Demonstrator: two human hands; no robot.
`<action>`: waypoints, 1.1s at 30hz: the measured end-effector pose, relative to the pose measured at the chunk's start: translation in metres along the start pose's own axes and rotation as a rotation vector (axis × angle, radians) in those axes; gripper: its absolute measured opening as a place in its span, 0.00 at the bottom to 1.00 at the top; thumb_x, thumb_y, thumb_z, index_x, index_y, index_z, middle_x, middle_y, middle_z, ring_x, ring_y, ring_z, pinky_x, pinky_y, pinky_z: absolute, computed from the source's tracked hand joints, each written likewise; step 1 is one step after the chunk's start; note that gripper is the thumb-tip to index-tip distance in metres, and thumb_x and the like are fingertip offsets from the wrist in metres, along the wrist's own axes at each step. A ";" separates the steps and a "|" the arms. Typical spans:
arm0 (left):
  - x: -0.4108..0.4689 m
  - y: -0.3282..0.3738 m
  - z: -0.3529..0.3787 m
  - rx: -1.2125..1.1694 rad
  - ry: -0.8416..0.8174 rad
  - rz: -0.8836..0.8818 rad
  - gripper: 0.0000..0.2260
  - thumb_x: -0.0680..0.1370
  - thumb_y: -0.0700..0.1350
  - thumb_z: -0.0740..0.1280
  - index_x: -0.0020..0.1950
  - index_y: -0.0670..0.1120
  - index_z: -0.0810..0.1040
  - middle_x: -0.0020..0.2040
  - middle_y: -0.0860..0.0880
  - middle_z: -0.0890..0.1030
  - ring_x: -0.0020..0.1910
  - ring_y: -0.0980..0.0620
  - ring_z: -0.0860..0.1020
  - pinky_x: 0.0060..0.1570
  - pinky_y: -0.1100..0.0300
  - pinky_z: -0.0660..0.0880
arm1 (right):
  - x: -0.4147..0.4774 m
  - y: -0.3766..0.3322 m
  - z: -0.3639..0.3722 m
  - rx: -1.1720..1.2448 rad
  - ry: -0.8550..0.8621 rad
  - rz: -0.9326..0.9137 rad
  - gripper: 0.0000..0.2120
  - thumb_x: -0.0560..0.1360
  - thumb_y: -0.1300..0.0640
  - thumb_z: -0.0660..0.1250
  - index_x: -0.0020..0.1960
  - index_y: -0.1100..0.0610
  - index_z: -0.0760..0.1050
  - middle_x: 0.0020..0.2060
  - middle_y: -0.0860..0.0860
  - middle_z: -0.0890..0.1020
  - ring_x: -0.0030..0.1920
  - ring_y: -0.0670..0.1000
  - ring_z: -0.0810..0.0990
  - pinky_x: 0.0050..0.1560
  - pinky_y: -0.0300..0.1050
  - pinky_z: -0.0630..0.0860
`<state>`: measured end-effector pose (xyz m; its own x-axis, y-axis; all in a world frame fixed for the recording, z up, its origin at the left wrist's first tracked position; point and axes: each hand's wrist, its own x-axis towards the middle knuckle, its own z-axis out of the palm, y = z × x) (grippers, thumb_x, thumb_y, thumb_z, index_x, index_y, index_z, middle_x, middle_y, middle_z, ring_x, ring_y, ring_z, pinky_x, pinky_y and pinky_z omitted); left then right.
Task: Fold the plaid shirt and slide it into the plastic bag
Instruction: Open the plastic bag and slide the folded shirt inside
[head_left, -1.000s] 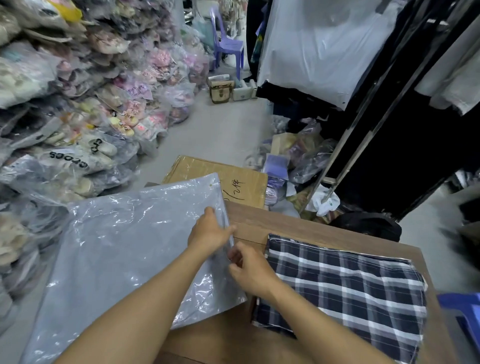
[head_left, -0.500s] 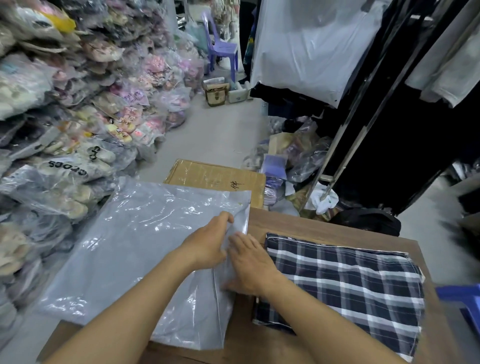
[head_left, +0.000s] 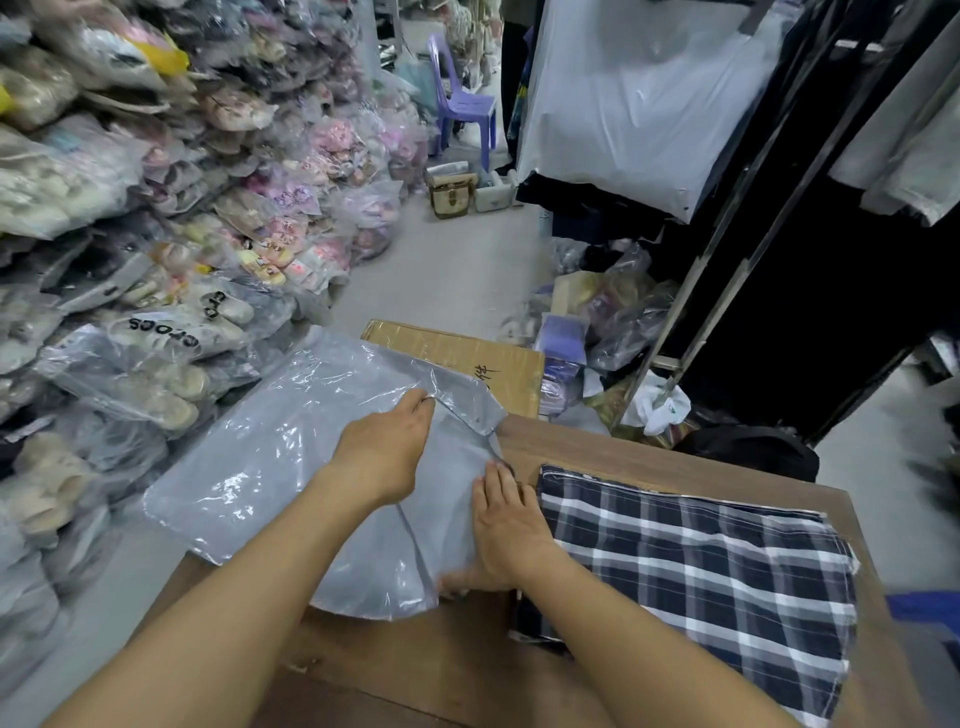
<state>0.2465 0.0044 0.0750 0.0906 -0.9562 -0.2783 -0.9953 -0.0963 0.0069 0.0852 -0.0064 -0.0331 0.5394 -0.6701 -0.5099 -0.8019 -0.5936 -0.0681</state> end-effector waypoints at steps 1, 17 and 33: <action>0.000 0.000 -0.004 -0.009 0.032 0.003 0.31 0.73 0.32 0.62 0.74 0.45 0.60 0.75 0.52 0.59 0.52 0.38 0.78 0.37 0.53 0.67 | 0.001 0.000 0.000 -0.008 -0.005 0.002 0.64 0.65 0.24 0.63 0.79 0.64 0.35 0.79 0.62 0.37 0.78 0.61 0.35 0.77 0.62 0.42; 0.000 0.010 0.036 -0.302 -0.017 0.075 0.33 0.74 0.35 0.60 0.78 0.51 0.58 0.79 0.58 0.57 0.67 0.41 0.72 0.61 0.50 0.72 | -0.009 0.016 -0.005 0.061 0.162 -0.099 0.45 0.73 0.32 0.61 0.77 0.62 0.55 0.76 0.61 0.58 0.77 0.62 0.51 0.76 0.62 0.46; 0.002 0.029 0.052 -0.411 -0.070 0.114 0.32 0.74 0.38 0.63 0.78 0.48 0.59 0.78 0.56 0.59 0.56 0.46 0.77 0.51 0.59 0.71 | -0.036 0.049 -0.019 -0.456 0.154 -0.244 0.14 0.76 0.56 0.67 0.61 0.55 0.75 0.60 0.53 0.78 0.63 0.57 0.68 0.64 0.56 0.62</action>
<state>0.2166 0.0142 0.0249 -0.0356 -0.9474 -0.3180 -0.9016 -0.1068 0.4192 0.0313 -0.0197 -0.0020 0.7550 -0.5255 -0.3922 -0.4740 -0.8507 0.2273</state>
